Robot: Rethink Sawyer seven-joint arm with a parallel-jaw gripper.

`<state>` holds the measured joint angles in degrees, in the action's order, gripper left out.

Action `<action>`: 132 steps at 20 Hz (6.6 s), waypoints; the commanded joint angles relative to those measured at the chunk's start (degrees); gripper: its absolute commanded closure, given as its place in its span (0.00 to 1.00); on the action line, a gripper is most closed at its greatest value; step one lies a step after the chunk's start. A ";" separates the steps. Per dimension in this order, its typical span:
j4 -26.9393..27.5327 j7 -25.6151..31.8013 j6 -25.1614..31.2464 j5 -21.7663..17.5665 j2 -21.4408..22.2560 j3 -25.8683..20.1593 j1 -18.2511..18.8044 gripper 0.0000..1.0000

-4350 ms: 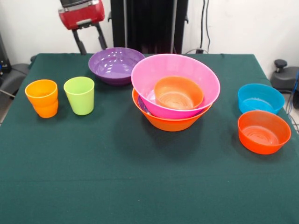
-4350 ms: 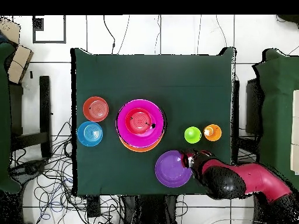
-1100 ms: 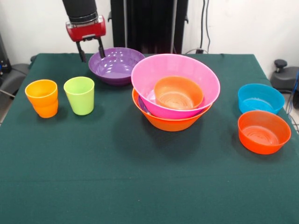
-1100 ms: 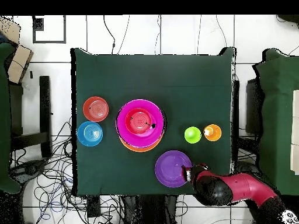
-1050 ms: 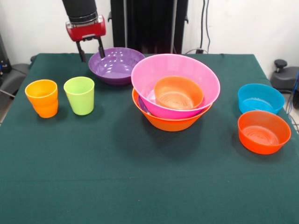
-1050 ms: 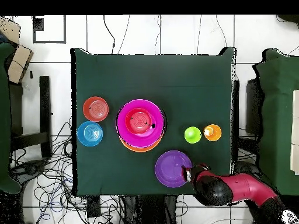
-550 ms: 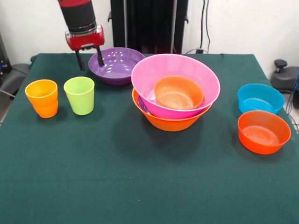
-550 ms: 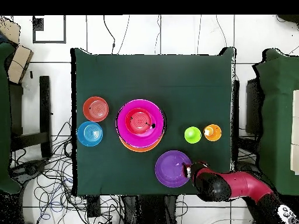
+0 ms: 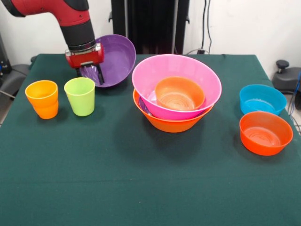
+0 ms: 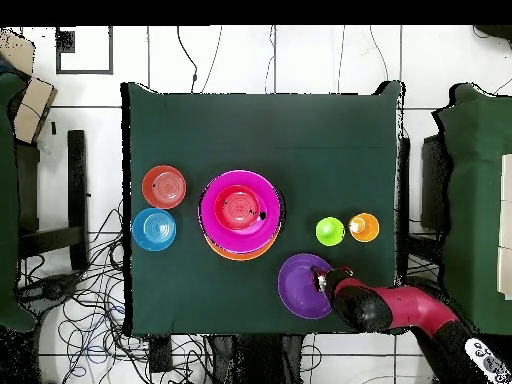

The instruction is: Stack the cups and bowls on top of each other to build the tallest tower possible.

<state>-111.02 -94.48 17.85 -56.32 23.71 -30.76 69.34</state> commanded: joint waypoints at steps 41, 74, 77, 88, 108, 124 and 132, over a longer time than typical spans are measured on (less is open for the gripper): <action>-1.59 -3.82 5.28 8.73 8.19 7.67 -12.50 0.00; -3.86 -1.93 -0.08 11.81 5.55 7.55 -10.17 0.00; -1.40 -0.30 -1.62 9.94 1.30 7.86 -8.55 0.00; -4.19 5.13 6.34 13.37 5.20 2.59 -2.07 0.00; -4.96 4.37 10.55 16.44 8.40 0.25 -2.75 0.00; 1.83 10.05 8.70 8.46 -1.89 0.25 2.91 0.00; -3.67 8.21 19.60 17.75 9.63 -5.06 2.02 0.00</action>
<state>-115.76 -94.48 29.41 -41.69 28.30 -30.24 73.63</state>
